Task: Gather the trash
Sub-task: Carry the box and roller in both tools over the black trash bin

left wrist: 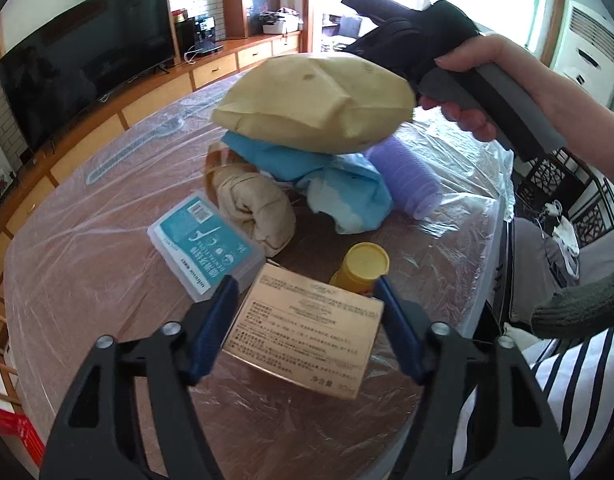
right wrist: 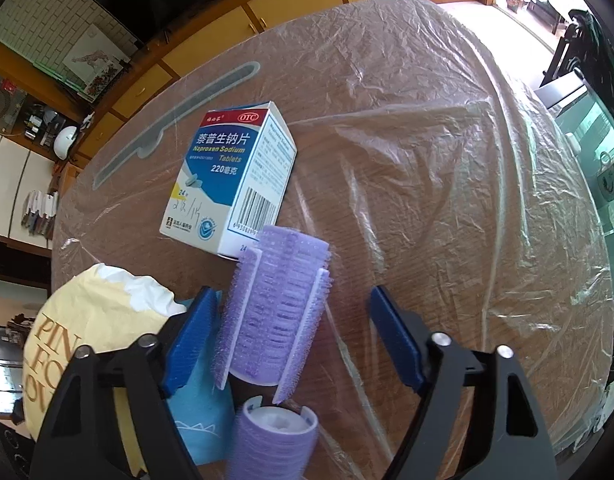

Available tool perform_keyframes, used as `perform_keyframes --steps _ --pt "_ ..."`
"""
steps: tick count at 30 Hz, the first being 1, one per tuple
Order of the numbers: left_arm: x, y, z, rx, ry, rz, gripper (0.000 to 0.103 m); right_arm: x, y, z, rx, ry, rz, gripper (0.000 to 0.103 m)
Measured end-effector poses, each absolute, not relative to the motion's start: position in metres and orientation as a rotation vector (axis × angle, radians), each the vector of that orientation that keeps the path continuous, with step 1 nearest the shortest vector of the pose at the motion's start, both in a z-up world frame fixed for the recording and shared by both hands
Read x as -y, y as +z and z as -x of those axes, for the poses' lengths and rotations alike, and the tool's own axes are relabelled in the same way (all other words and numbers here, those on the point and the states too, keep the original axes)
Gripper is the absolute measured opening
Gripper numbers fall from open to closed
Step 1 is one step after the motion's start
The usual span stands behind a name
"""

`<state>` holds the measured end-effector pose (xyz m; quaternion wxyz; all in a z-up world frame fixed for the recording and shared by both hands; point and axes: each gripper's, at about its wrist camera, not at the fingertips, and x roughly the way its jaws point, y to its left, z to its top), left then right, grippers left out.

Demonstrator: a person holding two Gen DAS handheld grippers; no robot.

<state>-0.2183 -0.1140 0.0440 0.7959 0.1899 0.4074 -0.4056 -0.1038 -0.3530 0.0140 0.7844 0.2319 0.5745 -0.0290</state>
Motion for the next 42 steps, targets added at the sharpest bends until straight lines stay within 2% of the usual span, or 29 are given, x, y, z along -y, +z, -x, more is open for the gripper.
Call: perform_keyframes --steps 3,7,9,16,22,24,28,34,36,42 --pt "0.107 0.046 0.217 -0.873 -0.849 -0.367 0.069 0.362 0.018 0.107 -1.230 -0.062 -0.528 0.059" --pt "0.091 0.050 0.215 -0.876 -0.830 -0.270 0.069 0.375 0.021 0.116 -1.211 -0.062 -0.557 0.057" --pt "0.087 0.050 0.215 -0.872 -0.808 -0.253 0.069 0.376 0.021 0.118 -1.204 -0.056 -0.570 0.051" --pt "0.077 0.054 0.215 -0.862 -0.771 -0.207 0.069 0.390 0.028 0.136 -1.186 -0.076 -0.528 0.046" --pt "0.072 0.060 0.213 -0.846 -0.749 -0.181 0.069 0.385 0.027 0.132 -1.199 -0.095 -0.494 0.046" --pt "0.070 0.061 0.213 -0.840 -0.743 -0.173 0.069 0.379 0.023 0.132 -1.217 -0.118 -0.480 0.052" --pt "0.067 0.064 0.214 -0.830 -0.740 -0.174 0.069 0.362 0.017 0.134 -1.222 -0.137 -0.407 0.053" --pt "0.064 0.065 0.215 -0.819 -0.726 -0.179 0.069 0.351 0.023 0.138 -1.168 -0.143 -0.344 0.051" --pt "0.063 0.066 0.215 -0.813 -0.717 -0.181 0.069 0.350 0.025 0.141 -1.148 -0.136 -0.342 0.044" --pt "0.058 0.065 0.213 -0.816 -0.706 -0.170 0.069 0.360 0.032 0.149 -1.076 -0.144 -0.394 0.044"
